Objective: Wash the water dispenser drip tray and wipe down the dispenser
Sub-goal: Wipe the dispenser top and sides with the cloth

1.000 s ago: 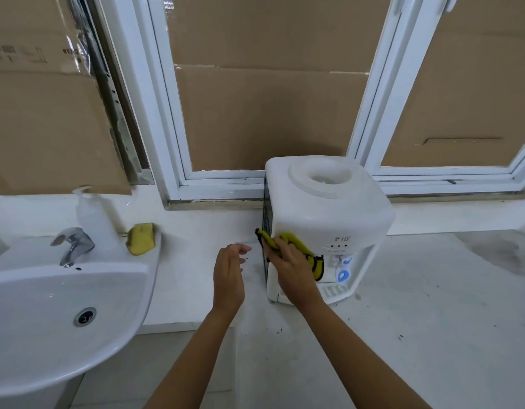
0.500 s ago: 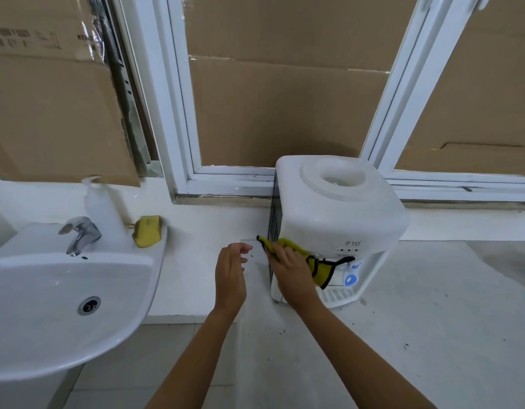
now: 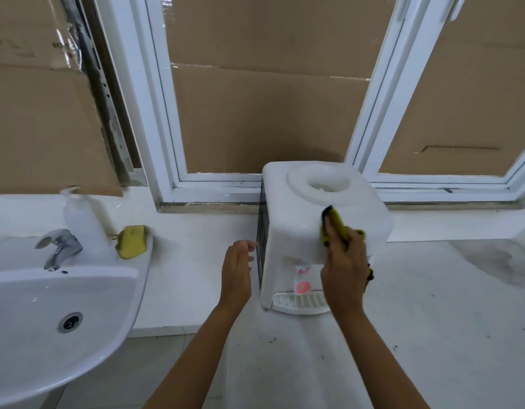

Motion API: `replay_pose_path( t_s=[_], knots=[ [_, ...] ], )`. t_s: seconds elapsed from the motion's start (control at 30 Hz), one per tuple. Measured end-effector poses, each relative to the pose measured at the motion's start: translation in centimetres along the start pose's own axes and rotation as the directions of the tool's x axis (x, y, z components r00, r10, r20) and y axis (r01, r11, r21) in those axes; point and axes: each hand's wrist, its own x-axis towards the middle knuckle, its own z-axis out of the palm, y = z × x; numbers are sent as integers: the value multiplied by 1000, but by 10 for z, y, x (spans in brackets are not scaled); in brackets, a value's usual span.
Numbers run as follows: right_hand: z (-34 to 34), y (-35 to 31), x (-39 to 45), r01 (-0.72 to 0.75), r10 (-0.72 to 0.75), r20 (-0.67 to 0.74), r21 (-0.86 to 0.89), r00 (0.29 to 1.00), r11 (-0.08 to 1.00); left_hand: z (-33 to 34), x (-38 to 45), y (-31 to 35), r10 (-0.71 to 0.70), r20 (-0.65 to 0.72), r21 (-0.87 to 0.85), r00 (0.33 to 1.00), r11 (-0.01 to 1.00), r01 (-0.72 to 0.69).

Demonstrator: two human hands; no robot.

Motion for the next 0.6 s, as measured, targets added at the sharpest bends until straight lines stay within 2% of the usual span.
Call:
replay_pose_path(
  t_s=[0.17, 0.27, 0.43, 0.53, 0.6],
  knots=[
    [-16, 39, 32, -330, 330, 19, 112, 944, 937, 18, 10, 26, 76, 54, -7, 996, 997, -76],
    [-17, 44, 47, -434, 422, 111, 128, 900, 892, 20, 13, 32, 78, 52, -32, 996, 997, -77],
    [-17, 1, 53, -292, 267, 222, 86, 938, 953, 23, 19, 26, 110, -7, 11, 994, 994, -110],
    [-11, -35, 38, -186, 157, 231, 111, 960, 976, 25, 22, 23, 99, -35, 20, 994, 995, -98],
    [-7, -43, 32, -182, 145, 247, 136, 958, 974, 25, 23, 22, 106, -36, 32, 994, 994, -105]
  ],
)
